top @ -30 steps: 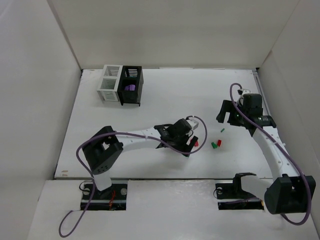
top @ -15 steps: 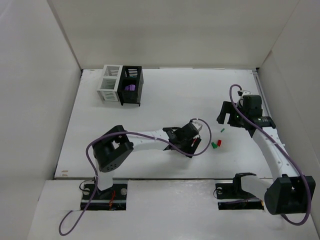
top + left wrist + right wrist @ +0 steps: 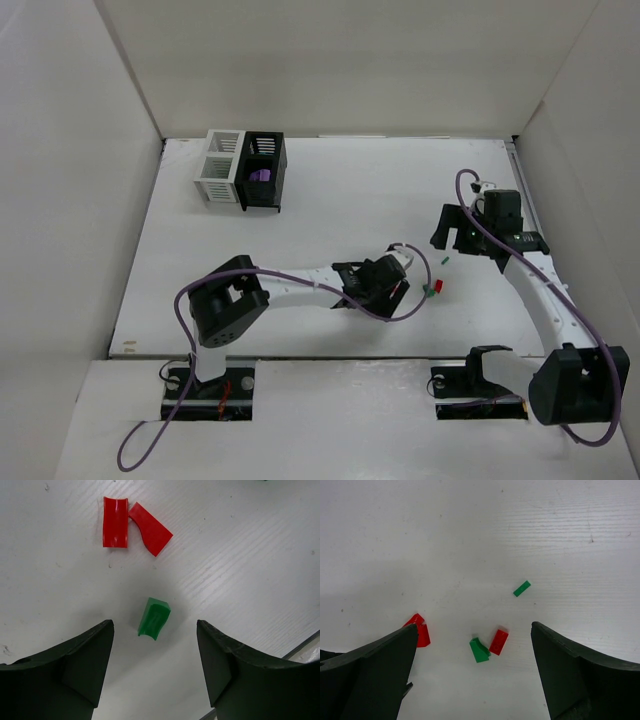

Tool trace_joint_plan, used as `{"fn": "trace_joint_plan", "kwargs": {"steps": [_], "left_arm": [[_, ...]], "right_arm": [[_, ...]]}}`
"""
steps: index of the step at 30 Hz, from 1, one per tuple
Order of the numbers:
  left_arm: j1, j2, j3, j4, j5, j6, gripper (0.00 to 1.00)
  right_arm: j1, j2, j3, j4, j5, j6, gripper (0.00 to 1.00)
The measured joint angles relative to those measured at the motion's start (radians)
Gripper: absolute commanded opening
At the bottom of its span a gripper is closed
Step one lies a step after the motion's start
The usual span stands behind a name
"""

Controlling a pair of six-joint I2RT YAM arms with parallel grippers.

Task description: Sort the legos into containers by color

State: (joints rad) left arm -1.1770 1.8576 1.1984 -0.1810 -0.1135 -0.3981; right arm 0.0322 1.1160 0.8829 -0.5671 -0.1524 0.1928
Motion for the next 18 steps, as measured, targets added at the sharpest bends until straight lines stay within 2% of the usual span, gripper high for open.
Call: {"fn": "trace_joint_plan", "kwargs": {"steps": [3,6,7,9,10,18], "left_arm": [[0.002,0.0,0.0,0.018,0.001,0.029,0.64],[0.001,0.0,0.0,0.021,0.005,0.051,0.59],[0.001,0.0,0.0,0.021,0.006,0.058,0.57],[0.001,0.0,0.0,0.021,0.008,0.068,0.46],[0.001,0.002,0.0,0.021,0.008,0.076,0.44],[0.001,0.035,0.0,0.034,-0.001,0.113,0.42]], "right_arm": [[-0.003,0.009,0.0,0.001,-0.014,-0.006,0.99],[-0.008,0.01,0.0,0.004,-0.018,-0.006,0.99],[-0.01,0.01,0.0,0.006,-0.019,-0.006,0.99],[-0.012,0.01,0.0,0.007,-0.022,-0.006,0.99],[-0.014,0.01,0.0,0.007,-0.023,-0.006,0.99],[-0.023,0.01,0.0,0.007,-0.025,-0.006,0.99]]}}
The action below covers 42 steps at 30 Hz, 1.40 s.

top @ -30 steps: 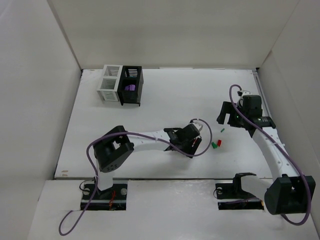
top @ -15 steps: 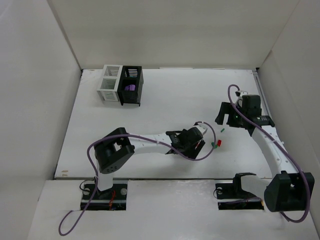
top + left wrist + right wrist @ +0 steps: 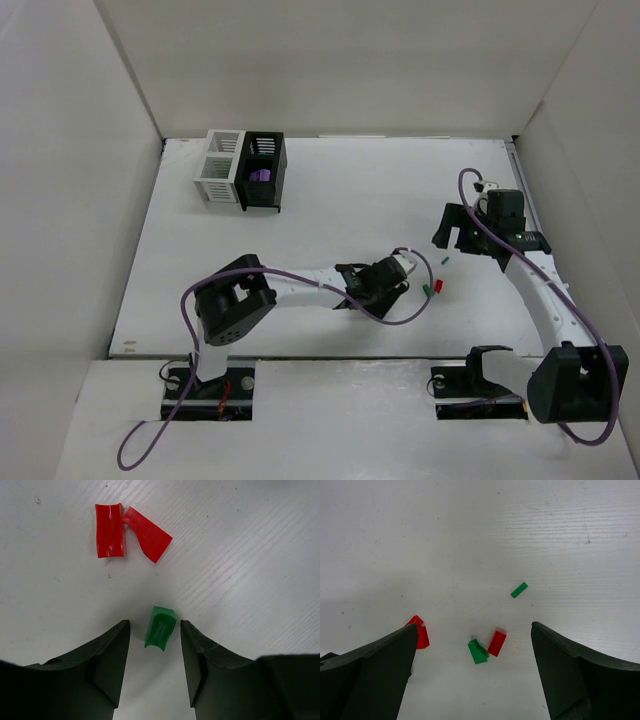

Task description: Sort the legos into containers by color

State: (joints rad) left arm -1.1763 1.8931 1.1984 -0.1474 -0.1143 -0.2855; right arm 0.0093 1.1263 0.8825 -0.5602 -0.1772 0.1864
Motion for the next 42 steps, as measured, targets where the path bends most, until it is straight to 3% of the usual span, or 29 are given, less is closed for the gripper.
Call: {"fn": "trace_joint_plan", "kwargs": {"steps": [9,15,21,25,32,38,42], "left_arm": [[0.0,0.002,0.0,0.005,0.005,0.015,0.19],[0.0,0.002,0.0,0.005,-0.005,0.013,0.14],[0.036,-0.045,0.0,-0.047,-0.101,-0.015,0.1],[0.237,-0.154,0.0,-0.046,-0.084,-0.047,0.07],[0.775,-0.343,0.055,0.023,-0.074,-0.079,0.12],[1.035,-0.312,0.225,0.03,-0.051,-0.068,0.12],[1.137,-0.213,0.315,0.027,-0.048,-0.066,0.13]], "right_arm": [[-0.009,0.0,-0.006,0.0,-0.002,0.0,0.99],[-0.016,-0.003,-0.013,0.0,-0.003,0.0,0.99],[-0.016,-0.031,-0.016,0.001,-0.003,-0.005,0.99],[-0.016,-0.049,-0.016,0.019,-0.003,-0.014,0.99],[-0.016,-0.042,-0.016,0.072,-0.008,-0.013,0.99],[-0.016,0.014,-0.011,0.111,-0.01,-0.007,0.99],[-0.016,0.052,0.01,0.119,-0.002,-0.006,0.99]]}}
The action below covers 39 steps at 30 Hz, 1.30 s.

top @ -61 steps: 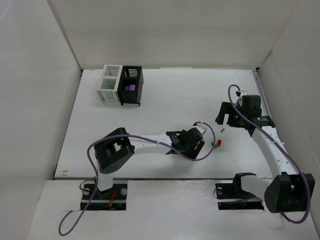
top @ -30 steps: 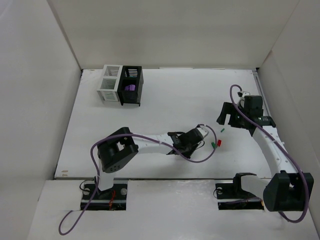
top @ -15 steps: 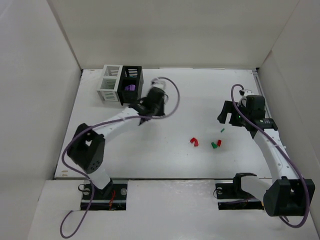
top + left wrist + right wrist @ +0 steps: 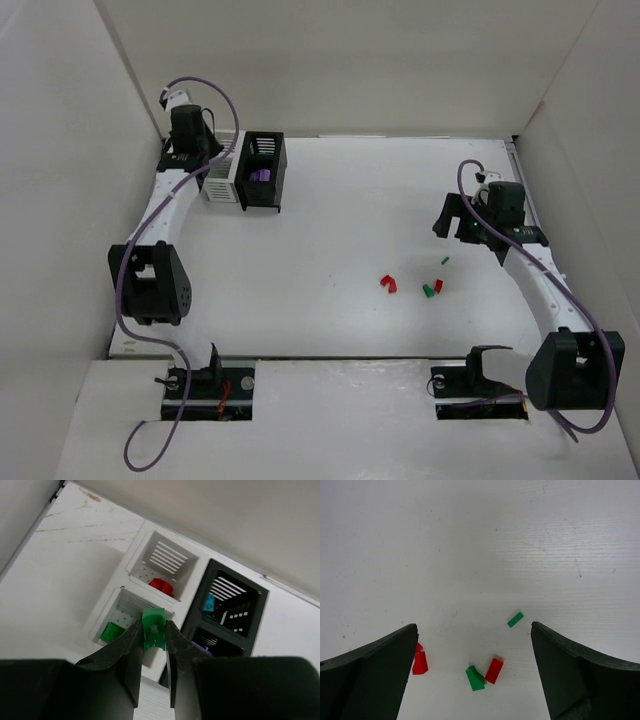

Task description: Sort the legos into containers by color

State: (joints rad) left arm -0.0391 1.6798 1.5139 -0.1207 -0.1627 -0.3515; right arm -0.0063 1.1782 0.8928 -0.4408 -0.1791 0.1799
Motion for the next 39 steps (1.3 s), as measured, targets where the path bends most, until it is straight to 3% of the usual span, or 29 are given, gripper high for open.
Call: {"fn": "trace_joint_plan", "kwargs": {"steps": [2,9,11,19,22,23,27,29,32,39], "left_arm": [[0.019,0.055,0.018,-0.007,-0.004,0.005,0.13],[0.025,0.217,0.07,-0.078,-0.003,0.015,0.37],[0.024,0.229,0.07,-0.099,-0.006,0.016,0.49],[0.024,0.226,0.071,-0.109,-0.023,0.013,0.69],[0.024,0.191,0.052,-0.107,0.005,0.016,0.98],[0.024,0.164,0.033,-0.104,0.02,0.016,1.0],[0.013,-0.002,-0.098,-0.082,0.065,0.018,1.0],[-0.01,-0.089,-0.158,-0.063,0.074,0.018,1.0],[-0.082,-0.2,-0.233,-0.038,0.085,0.017,1.0],[-0.214,-0.302,-0.372,-0.013,0.113,-0.004,1.0]], "right_arm": [[0.0,0.016,0.015,0.002,0.009,0.0,0.99],[0.0,0.065,0.048,0.0,0.041,0.0,0.99],[0.0,0.071,0.048,-0.003,0.045,0.0,0.99],[0.0,0.072,0.048,-0.057,0.084,0.006,0.97],[0.0,0.072,0.041,-0.09,0.088,0.025,0.93],[0.003,0.071,0.028,-0.094,0.085,0.037,0.93],[0.05,0.07,-0.069,-0.111,0.083,0.082,0.9],[0.121,0.07,-0.117,-0.128,0.085,0.106,0.84],[0.234,0.072,-0.155,-0.138,0.096,0.159,0.84],[0.348,0.072,-0.208,-0.123,0.131,0.295,0.84]]}}
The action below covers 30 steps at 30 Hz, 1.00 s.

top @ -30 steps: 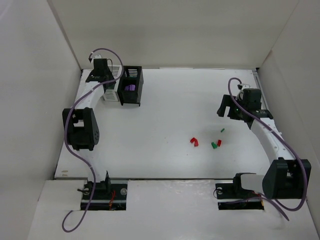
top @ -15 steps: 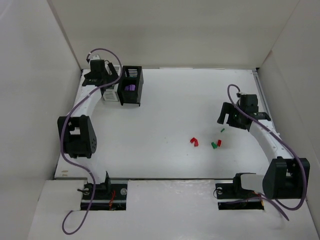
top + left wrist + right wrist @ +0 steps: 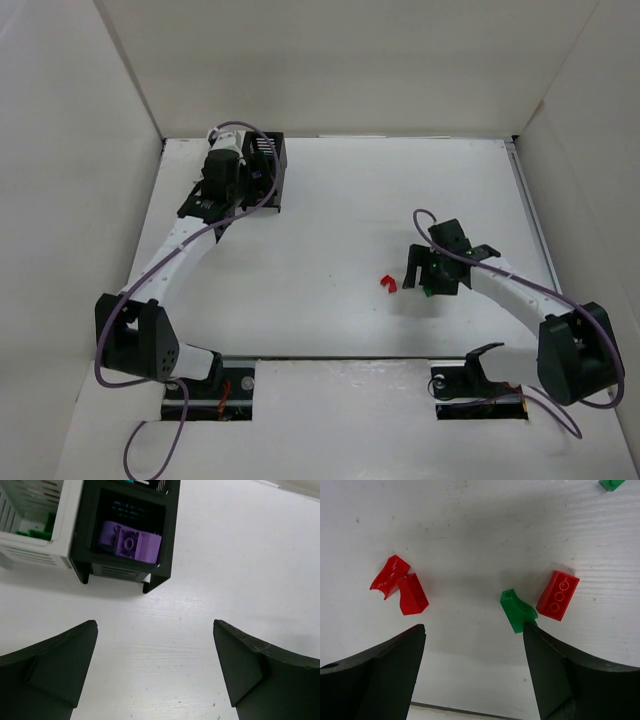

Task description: Sort the legos into containers by color

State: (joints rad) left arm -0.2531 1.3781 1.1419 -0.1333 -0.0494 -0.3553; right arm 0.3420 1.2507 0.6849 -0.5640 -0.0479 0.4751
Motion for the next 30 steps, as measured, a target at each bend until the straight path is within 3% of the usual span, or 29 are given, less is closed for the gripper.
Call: {"fn": "trace_joint_plan", "kwargs": {"steps": [8,17,23,30], "left_arm": [[-0.021,-0.033,-0.031,0.003,-0.004,-0.01,1.0],[-0.021,-0.039,-0.031,0.034,0.018,-0.014,1.0],[-0.021,-0.039,-0.04,0.04,0.023,-0.02,1.0],[-0.021,-0.039,-0.051,0.04,0.021,-0.021,1.0]], "right_arm": [[0.007,-0.071,-0.053,-0.006,0.063,0.096,0.84],[0.016,-0.204,-0.057,-0.073,0.101,0.085,0.84],[0.012,-0.148,-0.059,-0.108,0.122,0.097,0.84],[0.012,-0.076,-0.062,-0.06,0.127,0.122,0.76]]}}
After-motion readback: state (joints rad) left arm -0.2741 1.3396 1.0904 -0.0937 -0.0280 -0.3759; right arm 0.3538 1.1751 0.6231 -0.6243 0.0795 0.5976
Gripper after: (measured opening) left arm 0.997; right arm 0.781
